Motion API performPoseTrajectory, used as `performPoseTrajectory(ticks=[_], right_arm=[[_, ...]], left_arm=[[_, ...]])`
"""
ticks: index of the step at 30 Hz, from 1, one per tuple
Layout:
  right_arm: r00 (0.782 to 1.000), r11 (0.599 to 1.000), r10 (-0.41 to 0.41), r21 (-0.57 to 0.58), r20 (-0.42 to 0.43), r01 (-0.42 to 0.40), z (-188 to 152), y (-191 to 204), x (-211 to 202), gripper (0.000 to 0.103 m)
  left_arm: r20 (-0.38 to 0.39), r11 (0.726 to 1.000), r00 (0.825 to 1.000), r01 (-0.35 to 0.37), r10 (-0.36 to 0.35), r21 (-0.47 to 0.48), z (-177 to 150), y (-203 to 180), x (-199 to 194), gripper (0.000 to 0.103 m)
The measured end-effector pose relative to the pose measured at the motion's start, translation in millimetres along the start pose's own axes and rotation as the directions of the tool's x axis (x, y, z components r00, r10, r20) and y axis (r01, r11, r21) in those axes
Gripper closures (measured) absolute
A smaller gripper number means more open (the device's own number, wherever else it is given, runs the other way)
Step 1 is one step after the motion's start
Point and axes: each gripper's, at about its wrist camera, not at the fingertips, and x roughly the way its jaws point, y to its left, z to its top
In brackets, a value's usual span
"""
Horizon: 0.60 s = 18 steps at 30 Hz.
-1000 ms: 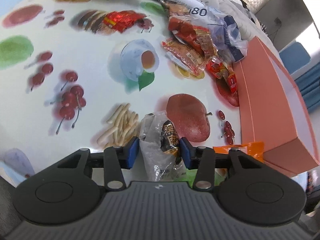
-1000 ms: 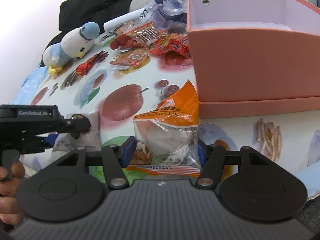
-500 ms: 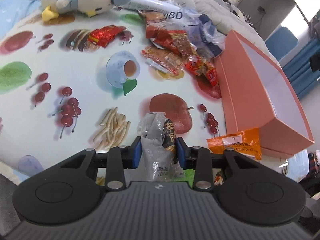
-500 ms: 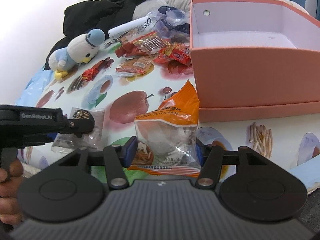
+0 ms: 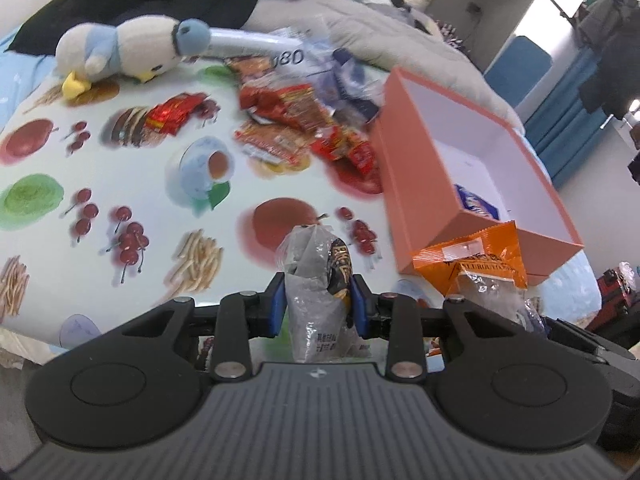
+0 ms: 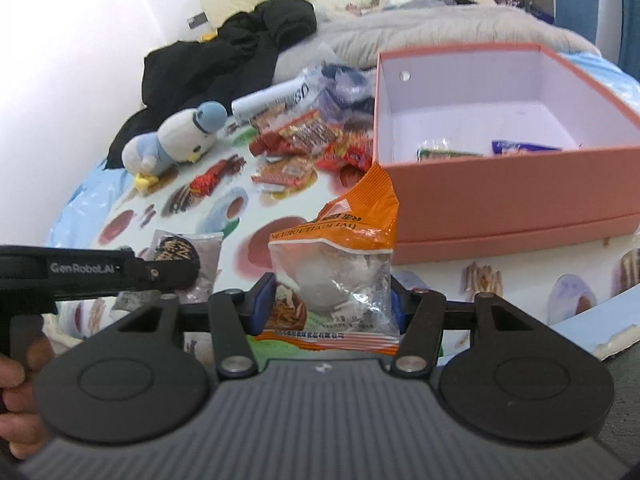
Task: Organize snacks
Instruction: 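Carry the orange bag and clear wrapper over the pink box with both tools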
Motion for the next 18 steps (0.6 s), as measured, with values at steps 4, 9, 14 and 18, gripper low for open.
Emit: performPoseTrajectory(ticks=[4,9,14,18], right_arm=[[0.999,1.000,-0.012,0.003,0.030,0.012,3,-1,-20,0.046],[0.997,0.999,-0.030,0.018,0.070,0.029,9,-9,-50,0.047],[0.993,0.998,-0.058,0.040,0.099,0.054,9,-24,-75,0.047],[0.988,0.994,-0.098,0.065,0.116,0.091,4,-38,-95,0.047]], left_arm=[[0.014,0.999,1.000,0.021,-0.022,0.026,1,-15,-15,0.067],[0.032,0.996,0.998,0.060,-0.062,0.060,2,-34,-31,0.068],[0.031,0.986,0.992,0.115,-0.120,0.117,2,-63,-38,0.068],[0.023,0.974,0.985,0.165,-0.170,0.155,1,-87,-38,0.068]])
